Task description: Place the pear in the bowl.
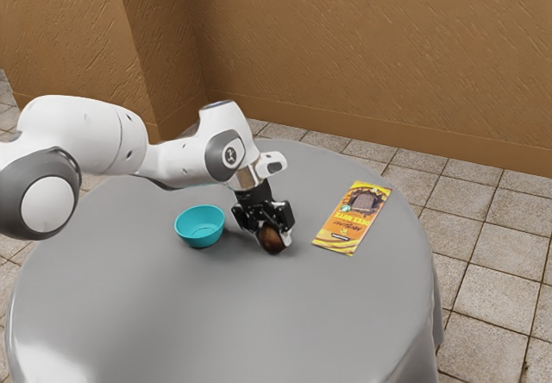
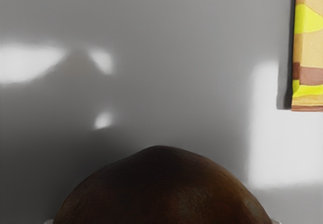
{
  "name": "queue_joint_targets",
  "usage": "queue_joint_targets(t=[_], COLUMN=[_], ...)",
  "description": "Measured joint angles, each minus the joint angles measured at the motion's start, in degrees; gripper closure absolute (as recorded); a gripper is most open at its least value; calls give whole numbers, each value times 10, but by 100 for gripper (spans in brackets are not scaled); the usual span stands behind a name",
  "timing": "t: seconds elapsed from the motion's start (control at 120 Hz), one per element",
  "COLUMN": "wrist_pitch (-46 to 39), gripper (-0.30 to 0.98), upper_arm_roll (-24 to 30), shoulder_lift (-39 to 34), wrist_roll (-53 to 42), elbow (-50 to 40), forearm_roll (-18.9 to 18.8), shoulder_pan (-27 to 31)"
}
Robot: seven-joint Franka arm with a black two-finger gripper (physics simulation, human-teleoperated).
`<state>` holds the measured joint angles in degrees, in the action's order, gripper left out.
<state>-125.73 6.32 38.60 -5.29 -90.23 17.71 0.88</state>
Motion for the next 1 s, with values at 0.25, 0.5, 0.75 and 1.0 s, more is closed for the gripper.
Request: queue_joint_targets(t=[0.25,0.5,0.75,1.0], wrist_pitch=[-1,0,20,82], gripper=[26,37,39,38], upper_arm_roll=[0,-1,-34,-69], shoulder_lift=[3,-35,-108,-128], wrist_roll=[7,15,26,37], elbow=[0,-5,-28,-32], forearm_roll=[-3,-15,-55,-102], shoulder_pan=[0,6,11,22])
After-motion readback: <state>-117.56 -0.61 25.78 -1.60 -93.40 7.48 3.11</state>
